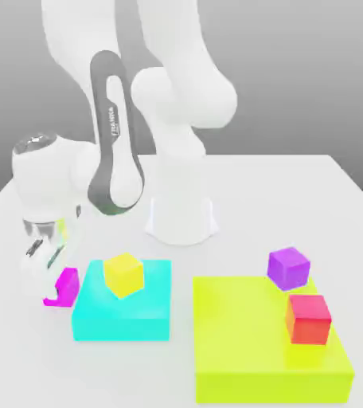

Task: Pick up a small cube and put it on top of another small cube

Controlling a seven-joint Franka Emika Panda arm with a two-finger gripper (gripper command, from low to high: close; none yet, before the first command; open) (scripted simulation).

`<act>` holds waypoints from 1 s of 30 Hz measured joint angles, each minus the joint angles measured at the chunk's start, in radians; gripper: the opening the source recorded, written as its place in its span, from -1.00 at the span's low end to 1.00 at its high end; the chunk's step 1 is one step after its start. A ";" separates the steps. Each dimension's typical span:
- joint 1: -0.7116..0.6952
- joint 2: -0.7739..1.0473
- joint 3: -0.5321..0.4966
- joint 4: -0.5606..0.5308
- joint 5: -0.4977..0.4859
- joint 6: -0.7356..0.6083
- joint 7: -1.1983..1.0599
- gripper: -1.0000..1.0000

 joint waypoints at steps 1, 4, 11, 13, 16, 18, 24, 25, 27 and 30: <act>0.003 -0.011 -0.004 -0.002 -0.003 -0.009 0.002 -1.00; 0.027 -0.097 -0.037 -0.017 -0.041 -0.081 0.032 -1.00; 0.115 -0.291 0.014 -0.006 -0.109 -0.283 0.041 -1.00; 0.206 -0.306 0.059 0.037 -0.101 -0.338 -0.002 -1.00; 0.333 -0.323 0.132 0.104 -0.087 -0.420 -0.072 -1.00; 0.415 -0.333 0.184 0.150 -0.078 -0.475 -0.119 -1.00; 0.622 -0.361 0.341 0.267 -0.045 -0.619 -0.250 -1.00; 0.652 -0.366 0.367 0.284 -0.039 -0.640 -0.270 -1.00; 0.706 -0.337 0.418 0.314 -0.053 -0.645 -0.290 -1.00; 0.737 -0.248 0.426 0.311 -0.111 -0.560 -0.261 -1.00</act>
